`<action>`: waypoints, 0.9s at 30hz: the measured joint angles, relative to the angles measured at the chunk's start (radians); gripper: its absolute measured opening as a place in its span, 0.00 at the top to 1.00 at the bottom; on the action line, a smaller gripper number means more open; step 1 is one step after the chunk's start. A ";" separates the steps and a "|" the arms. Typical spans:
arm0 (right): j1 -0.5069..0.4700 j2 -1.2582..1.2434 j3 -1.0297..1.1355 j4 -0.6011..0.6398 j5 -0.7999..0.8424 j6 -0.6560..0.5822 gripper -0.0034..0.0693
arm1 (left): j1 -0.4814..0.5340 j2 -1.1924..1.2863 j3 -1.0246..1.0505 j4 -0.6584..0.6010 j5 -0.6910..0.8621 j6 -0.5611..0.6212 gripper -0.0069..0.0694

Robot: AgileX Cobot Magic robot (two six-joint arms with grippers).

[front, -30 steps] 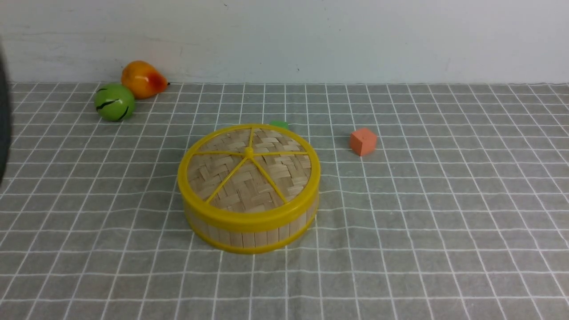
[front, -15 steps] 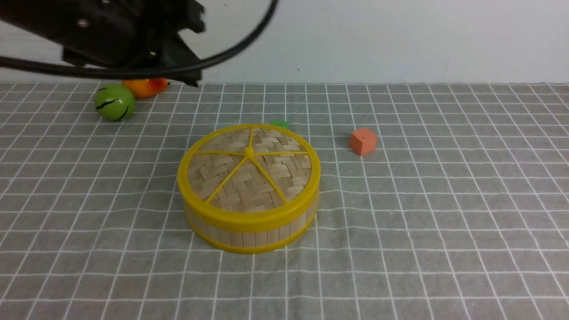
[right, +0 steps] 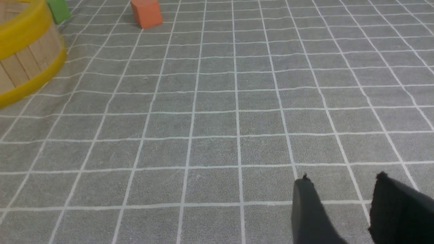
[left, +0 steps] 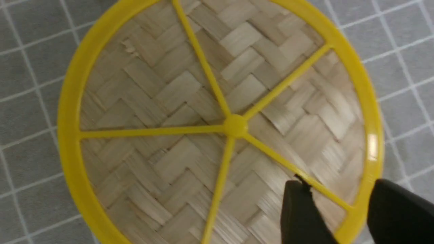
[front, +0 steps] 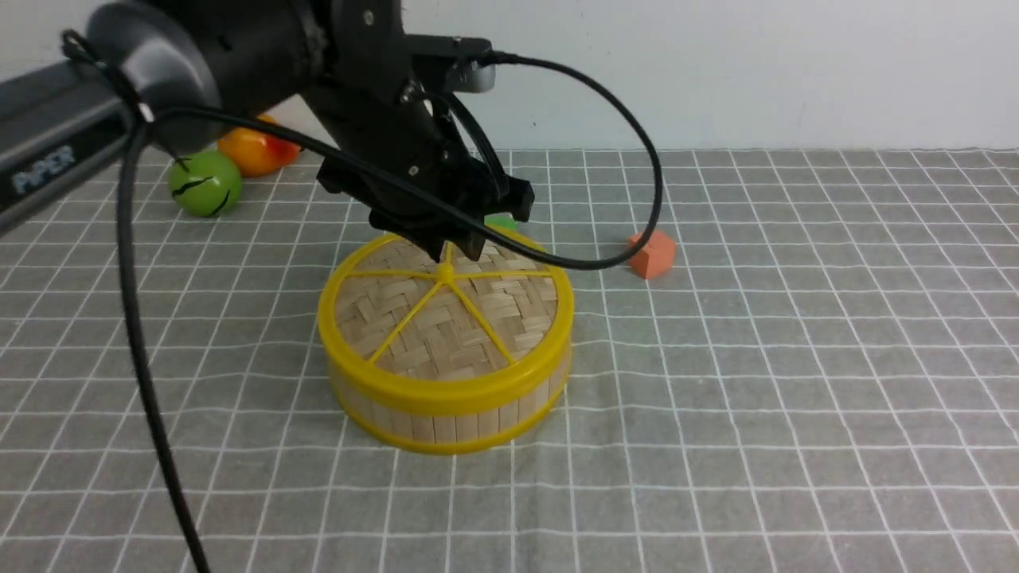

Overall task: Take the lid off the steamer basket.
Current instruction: Use the left arm to lift the lid of the steamer

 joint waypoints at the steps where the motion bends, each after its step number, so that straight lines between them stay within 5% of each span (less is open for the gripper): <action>1: 0.000 0.000 0.000 0.000 0.000 0.000 0.62 | 0.000 0.015 -0.002 0.017 -0.002 -0.017 0.43; 10: 0.000 0.000 0.000 0.000 0.000 0.000 0.62 | 0.000 0.108 -0.005 0.099 -0.082 -0.098 0.36; 27: 0.000 0.000 0.000 0.000 0.000 0.000 0.62 | -0.001 0.123 -0.007 0.110 -0.096 -0.105 0.76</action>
